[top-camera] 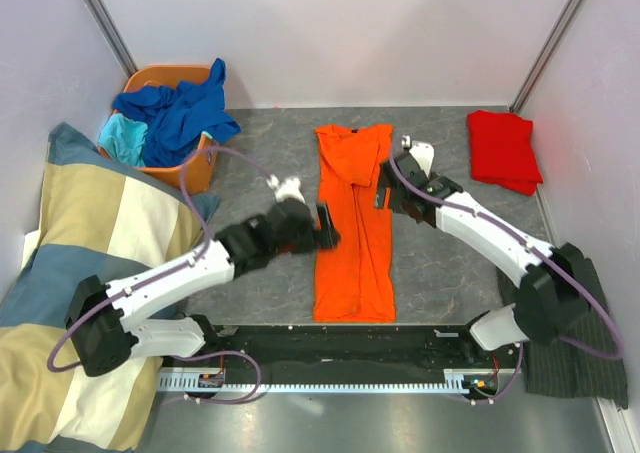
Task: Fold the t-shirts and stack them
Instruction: Grab the bottom of the folded rectangular tshirt with both arms
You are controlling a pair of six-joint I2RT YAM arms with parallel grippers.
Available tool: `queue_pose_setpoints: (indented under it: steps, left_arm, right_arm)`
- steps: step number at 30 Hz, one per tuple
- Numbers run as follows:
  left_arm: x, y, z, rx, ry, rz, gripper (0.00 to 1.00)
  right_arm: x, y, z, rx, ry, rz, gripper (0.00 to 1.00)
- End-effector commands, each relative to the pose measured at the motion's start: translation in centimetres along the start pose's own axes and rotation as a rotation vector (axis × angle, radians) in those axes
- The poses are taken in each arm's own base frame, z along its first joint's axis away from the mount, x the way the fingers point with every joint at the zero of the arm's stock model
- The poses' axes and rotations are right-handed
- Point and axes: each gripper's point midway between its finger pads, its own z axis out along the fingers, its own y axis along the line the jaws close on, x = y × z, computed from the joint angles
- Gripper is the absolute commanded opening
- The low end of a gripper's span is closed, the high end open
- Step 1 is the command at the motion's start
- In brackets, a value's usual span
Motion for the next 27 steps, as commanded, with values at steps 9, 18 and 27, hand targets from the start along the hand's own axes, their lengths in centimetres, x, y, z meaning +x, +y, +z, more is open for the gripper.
queue_pose_setpoints:
  steps: [9,18,27]
  left_arm:
    - [-22.8,7.2,5.5,-0.128,-0.385,-0.088,1.00]
    - [-30.3,6.7,14.5,-0.031,-0.390,-0.069,0.96]
    - [-29.8,7.3,22.7,0.058,-0.284,-0.047,0.93]
  right_arm:
    - [-10.4,5.8,9.0,-0.318,-0.034,0.191,0.73]
    - [-10.1,10.0,11.2,-0.574,0.070,0.190,0.68]
    - [-6.8,10.8,11.4,-0.656,0.149,0.094,0.68]
